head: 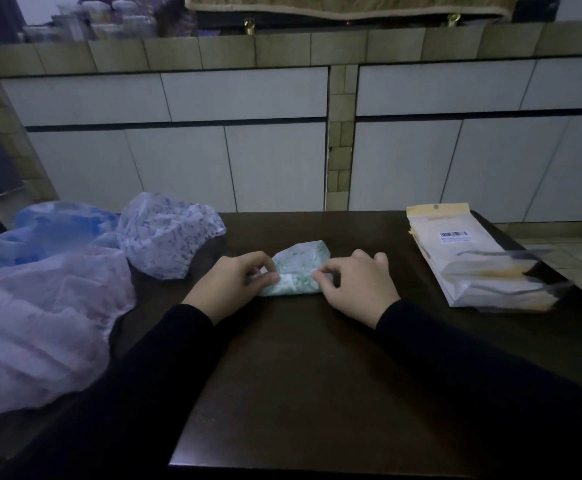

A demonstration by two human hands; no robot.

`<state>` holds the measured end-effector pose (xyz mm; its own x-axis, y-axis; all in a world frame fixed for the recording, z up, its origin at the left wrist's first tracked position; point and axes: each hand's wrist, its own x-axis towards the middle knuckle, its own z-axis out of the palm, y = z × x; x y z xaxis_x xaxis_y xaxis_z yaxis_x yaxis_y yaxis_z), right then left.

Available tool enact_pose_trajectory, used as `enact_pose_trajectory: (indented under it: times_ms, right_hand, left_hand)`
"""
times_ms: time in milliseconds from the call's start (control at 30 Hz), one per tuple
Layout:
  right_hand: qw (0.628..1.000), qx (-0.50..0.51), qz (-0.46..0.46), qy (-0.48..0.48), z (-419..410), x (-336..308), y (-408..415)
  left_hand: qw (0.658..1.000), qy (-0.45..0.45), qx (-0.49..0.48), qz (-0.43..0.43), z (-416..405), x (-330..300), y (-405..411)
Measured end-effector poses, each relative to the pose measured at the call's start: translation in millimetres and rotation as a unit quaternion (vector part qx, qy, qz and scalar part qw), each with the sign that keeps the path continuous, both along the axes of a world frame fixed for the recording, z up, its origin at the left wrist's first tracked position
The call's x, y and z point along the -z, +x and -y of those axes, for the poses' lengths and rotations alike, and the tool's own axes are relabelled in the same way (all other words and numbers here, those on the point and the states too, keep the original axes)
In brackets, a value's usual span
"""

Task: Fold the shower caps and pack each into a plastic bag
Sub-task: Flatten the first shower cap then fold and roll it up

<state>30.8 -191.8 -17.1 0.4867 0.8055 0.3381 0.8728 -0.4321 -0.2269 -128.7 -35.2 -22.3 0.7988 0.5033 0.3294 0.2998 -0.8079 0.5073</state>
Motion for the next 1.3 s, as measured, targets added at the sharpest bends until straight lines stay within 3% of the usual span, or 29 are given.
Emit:
enact_pose_trajectory:
  times_ms: [167,300,667,1067,1300]
  right_hand:
    - [0.998,-0.018,0.067,0.011,5,1,0]
    - [0.992,-0.042,0.107,0.056,5,2,-2]
    - [0.996,-0.039,0.064,-0.055,6,-1,6]
    - [0.992,-0.098,0.059,-0.06,14,-9,10]
    - [0.993,-0.085,-0.054,-0.068,9,-14,12]
  left_hand:
    - [0.986,0.156,0.028,0.05,-2,6,2]
    - [0.976,0.196,0.075,0.055,0,9,5]
    - [0.998,0.052,0.032,-0.016,-4,8,3]
    - [0.995,0.077,0.05,-0.037,9,-2,-10]
    - [0.998,0.042,0.041,-0.023,7,-2,-7]
